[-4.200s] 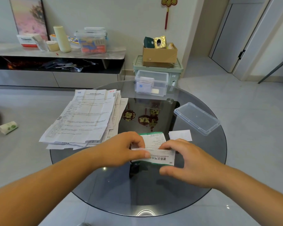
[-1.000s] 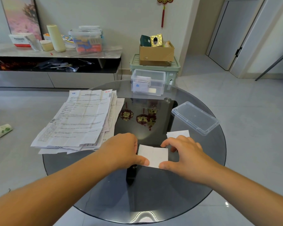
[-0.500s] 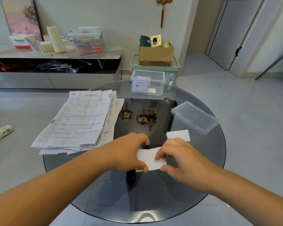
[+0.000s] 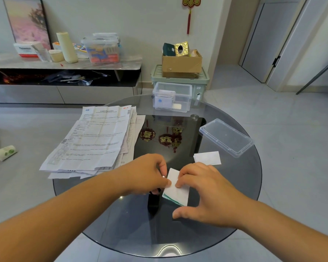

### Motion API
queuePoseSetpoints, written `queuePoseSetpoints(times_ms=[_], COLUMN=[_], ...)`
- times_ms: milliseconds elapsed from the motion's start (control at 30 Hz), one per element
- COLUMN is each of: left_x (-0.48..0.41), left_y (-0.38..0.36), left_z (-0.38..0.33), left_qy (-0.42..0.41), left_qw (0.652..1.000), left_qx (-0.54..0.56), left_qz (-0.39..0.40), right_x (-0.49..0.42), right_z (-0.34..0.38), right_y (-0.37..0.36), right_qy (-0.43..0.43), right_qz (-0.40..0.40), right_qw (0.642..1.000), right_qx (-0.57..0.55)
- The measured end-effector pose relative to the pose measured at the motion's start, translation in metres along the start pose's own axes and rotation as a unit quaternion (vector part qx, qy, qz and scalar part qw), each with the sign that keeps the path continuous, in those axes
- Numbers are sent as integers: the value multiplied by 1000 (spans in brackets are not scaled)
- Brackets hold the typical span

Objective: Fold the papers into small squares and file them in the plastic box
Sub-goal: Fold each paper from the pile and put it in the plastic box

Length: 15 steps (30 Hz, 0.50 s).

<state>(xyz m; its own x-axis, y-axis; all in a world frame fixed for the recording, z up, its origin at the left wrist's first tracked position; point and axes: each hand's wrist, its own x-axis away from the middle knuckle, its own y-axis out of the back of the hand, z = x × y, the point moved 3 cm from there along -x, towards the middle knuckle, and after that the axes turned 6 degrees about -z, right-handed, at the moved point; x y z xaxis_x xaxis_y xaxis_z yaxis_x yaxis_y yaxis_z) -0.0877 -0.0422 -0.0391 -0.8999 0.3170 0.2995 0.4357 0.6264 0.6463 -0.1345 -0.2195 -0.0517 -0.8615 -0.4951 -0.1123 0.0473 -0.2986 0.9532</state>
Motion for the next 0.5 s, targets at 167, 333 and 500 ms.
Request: queuePoseSetpoints(times_ms=[167,333,500], left_x=[2,2,7], left_y=[-4,-1,-3], left_z=[1,4,-2], left_qy=[54,51,-39], left_qw=[986,983,996], left_qx=[139,165,23], left_qz=[75,63,73], right_x=[1,-1,-9], right_z=[1,-7,-17], right_y=[-3,-2,3], right_qy=[5,-20,-104], right_qz=[-18,-35,-49], right_qw=[1000,996,982], right_qx=[-9,-76,-152])
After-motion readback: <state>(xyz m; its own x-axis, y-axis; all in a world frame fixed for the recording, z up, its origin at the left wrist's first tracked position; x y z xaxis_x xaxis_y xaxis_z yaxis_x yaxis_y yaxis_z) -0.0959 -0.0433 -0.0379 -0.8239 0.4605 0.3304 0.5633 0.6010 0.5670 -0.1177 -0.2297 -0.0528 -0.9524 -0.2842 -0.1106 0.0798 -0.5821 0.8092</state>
